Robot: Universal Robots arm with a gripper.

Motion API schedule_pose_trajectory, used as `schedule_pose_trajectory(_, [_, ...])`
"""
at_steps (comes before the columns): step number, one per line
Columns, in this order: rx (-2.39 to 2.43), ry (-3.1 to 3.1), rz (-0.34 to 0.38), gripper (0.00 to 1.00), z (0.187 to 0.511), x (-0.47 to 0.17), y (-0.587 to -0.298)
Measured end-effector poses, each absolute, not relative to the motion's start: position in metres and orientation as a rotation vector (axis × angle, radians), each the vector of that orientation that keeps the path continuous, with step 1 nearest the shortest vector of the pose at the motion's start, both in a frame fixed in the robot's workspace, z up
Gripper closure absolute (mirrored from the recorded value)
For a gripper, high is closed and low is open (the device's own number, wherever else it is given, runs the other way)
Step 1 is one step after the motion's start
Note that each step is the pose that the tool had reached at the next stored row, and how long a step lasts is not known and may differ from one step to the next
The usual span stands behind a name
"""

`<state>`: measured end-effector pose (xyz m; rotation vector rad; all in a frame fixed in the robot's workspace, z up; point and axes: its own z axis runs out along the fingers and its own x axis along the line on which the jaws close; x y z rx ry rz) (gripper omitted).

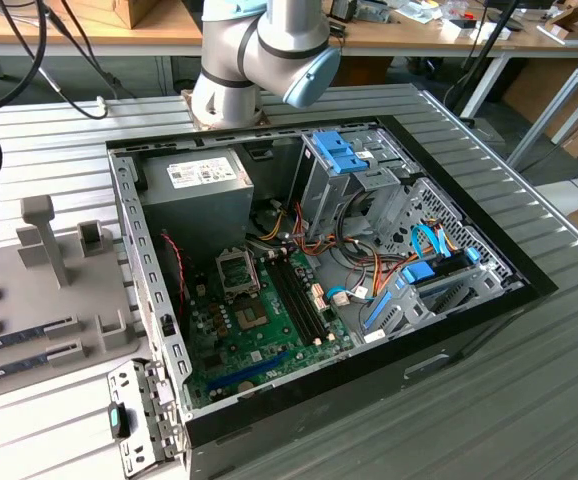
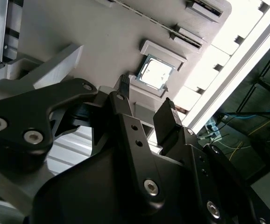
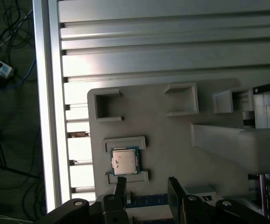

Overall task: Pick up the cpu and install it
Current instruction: 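Pick up the cpu and move it towards the insertion slot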

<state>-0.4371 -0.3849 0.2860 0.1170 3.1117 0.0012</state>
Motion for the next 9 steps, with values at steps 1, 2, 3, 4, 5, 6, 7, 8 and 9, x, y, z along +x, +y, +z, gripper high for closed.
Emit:
schedule_pose_trajectory(1, [0.117,3.112,0.001,0.52,0.2859,-0.4377,-0.3849])
schedule_pose_trajectory(2, [0.117,3.112,0.001,0.52,0.2858,-0.4385,-0.3848])
schedule_pose_trajectory(3, [0.117,3.112,0.001,0.52,0.2856,-0.4391,-0.3848])
schedule_pose_trajectory(4, [0.117,3.112,0.001,0.52,0.2856,-0.4394,-0.3848])
schedule_pose_trajectory(5, [0.117,3.112,0.001,0.52,0.2855,-0.4396,-0.3849])
schedule_pose_trajectory(6, [0.117,3.112,0.001,0.52,0.2854,-0.4398,-0.3849])
schedule_pose_trajectory(7, [0.117,3.112,0.001,0.52,0.2853,-0.4404,-0.3849])
schedule_pose_trajectory(8, [0.117,3.112,0.001,0.52,0.2851,-0.4408,-0.3848])
schedule_pose_trajectory(9, [0.117,3.112,0.001,0.52,0.2851,-0.4412,-0.3849])
